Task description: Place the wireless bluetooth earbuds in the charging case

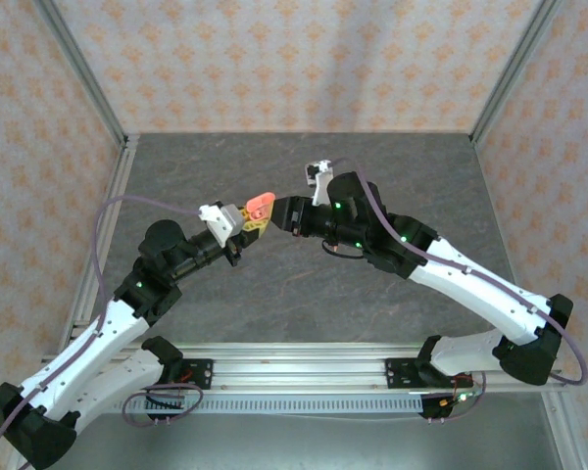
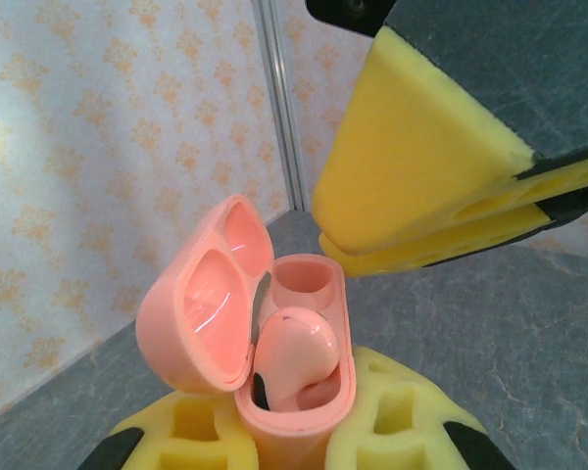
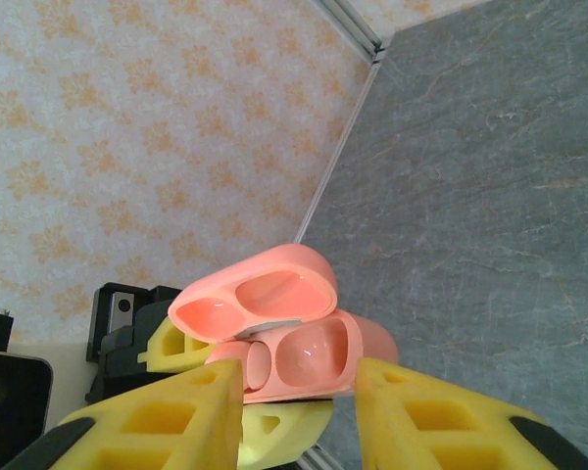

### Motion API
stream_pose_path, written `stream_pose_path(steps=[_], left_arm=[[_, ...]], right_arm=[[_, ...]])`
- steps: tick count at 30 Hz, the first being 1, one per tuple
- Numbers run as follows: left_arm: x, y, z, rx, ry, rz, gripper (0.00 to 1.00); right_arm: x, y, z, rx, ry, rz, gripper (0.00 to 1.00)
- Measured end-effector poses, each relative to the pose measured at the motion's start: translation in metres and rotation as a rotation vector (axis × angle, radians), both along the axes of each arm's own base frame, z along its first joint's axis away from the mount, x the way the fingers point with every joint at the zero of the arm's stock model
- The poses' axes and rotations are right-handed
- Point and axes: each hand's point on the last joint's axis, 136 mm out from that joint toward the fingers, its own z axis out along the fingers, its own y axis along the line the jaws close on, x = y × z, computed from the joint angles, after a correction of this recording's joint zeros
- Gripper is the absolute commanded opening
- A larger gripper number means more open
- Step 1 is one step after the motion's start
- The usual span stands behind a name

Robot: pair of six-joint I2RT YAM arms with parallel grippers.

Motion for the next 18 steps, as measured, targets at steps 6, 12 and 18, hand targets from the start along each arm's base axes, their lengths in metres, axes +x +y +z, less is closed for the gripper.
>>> stream_pose_path(steps=[6,12,18], left_arm=[[0.0,0.002,-0.01,0.044,0.028,0.011,0.0],[-0.002,0.012,-0.02,0.047,0.058,0.054,0.0],[-0.005,0.022,-0.049,0.05,0.137,0.104,0.0]], right_arm=[[0.001,-0.015,-0.003,-0.046,-0.005,-0.038,0.36],[0.04,-0.079,0.008,-0.102,0.019,-0.249,0.37],[0.095,-0.134,-0.055,-0.277,0.188,-0.423,0.37]])
